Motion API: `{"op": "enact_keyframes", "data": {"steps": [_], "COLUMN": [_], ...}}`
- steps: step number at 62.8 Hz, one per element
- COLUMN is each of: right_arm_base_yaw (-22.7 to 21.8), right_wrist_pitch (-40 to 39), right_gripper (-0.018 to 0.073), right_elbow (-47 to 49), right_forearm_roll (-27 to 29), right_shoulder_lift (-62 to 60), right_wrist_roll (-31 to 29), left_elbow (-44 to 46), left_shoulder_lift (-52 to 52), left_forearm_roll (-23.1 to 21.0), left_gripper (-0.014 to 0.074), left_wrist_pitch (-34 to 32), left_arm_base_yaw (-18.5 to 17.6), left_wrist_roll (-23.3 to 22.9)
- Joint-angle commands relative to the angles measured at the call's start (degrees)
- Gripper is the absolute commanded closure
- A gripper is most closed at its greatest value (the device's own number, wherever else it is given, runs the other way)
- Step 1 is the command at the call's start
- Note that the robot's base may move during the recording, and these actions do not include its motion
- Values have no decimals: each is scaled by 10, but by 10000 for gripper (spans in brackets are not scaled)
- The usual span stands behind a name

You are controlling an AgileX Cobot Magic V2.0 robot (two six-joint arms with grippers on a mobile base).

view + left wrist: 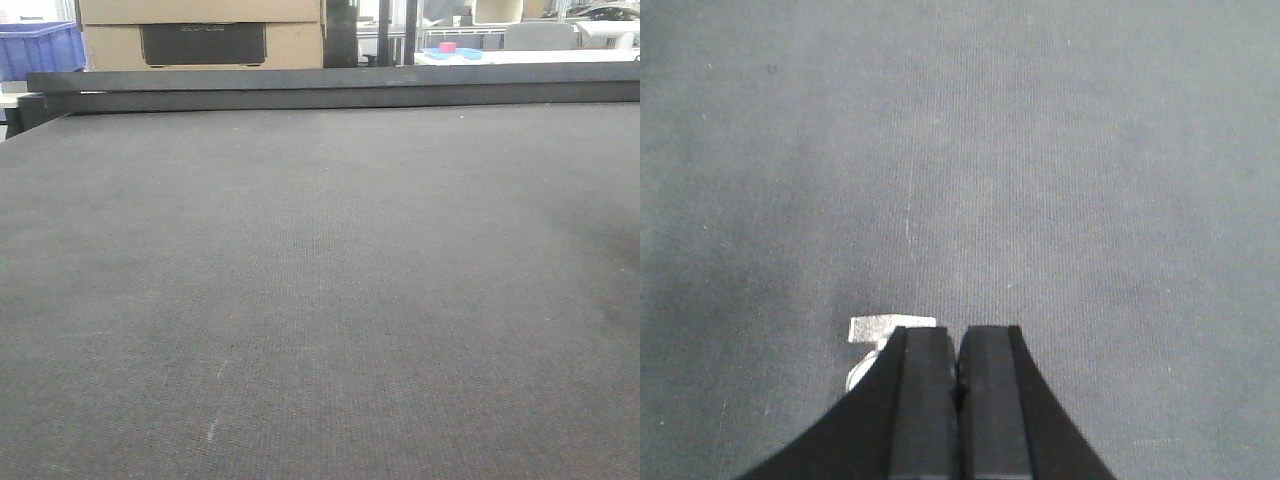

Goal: Place valve from conveyor to right shelf box
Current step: 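Close the right gripper around the body of a silver valve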

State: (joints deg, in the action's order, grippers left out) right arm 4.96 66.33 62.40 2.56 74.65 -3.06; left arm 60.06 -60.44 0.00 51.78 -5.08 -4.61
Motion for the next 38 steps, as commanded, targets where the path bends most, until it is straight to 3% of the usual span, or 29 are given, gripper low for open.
{"op": "enact_keyframes", "data": {"steps": [1, 7, 11, 19, 26, 38], "right_arm_base_yaw": [1, 1, 1, 1, 0, -36], "right_wrist_pitch": [-2, -3, 0, 4, 11, 17], "right_gripper": [728, 702, 629, 363, 192, 153], "right_elbow": [5, 14, 22, 23, 23, 23], "right_forearm_roll": [8, 10, 10, 10, 10, 21], "right_shoulder_lift": [4, 4, 4, 7, 22, 53], "right_wrist_roll": [0, 0, 0, 0, 0, 0], "left_elbow": [4, 4, 4, 4, 4, 4], "left_shoulder_lift": [0, 0, 0, 0, 0, 0], "left_forearm_roll": [-3, -3, -3, -3, -3, -3], "left_gripper": [707, 707, 707, 707, 707, 707], "left_wrist_pitch": [-2, -1, -1, -1, -1, 3], "left_arm_base_yaw": [0, 0, 0, 0, 0, 0], "left_wrist_roll": [-5, -5, -5, -5, -5, -5]}}
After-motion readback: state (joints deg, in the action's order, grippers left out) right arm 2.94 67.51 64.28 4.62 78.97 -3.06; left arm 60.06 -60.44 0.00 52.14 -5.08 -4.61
